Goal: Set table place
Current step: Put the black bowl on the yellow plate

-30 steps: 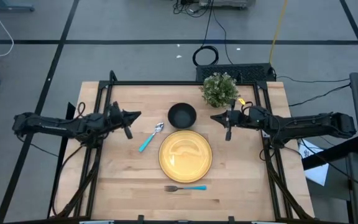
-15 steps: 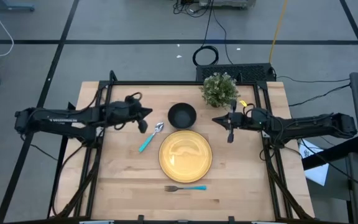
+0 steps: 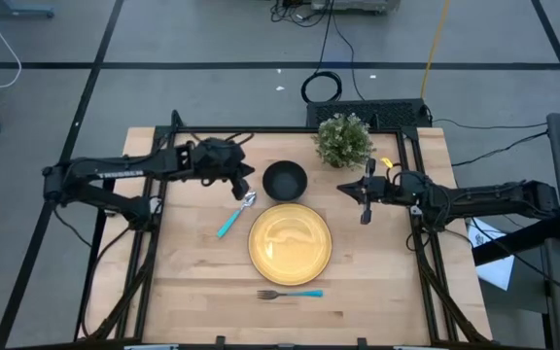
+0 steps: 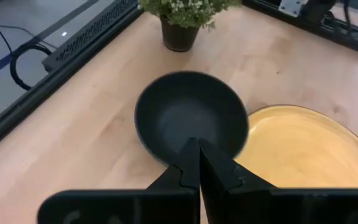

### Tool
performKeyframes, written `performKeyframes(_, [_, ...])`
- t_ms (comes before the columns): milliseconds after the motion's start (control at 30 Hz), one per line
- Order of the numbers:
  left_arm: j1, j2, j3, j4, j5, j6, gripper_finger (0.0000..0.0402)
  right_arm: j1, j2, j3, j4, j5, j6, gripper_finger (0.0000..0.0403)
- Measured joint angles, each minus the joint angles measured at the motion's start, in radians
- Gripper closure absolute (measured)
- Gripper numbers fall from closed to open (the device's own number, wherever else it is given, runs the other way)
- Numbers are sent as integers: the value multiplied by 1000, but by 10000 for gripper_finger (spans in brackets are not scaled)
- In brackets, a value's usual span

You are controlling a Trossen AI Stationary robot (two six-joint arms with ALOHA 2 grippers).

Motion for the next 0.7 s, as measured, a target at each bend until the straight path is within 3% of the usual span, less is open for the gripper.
performKeyframes(233, [53,115,91,-25,115,7,401,1,-2,0,0,0,19,403])
performKeyframes(700, [80,173,109,-50,120,33,401,0,-2,0,-8,0,23,403])
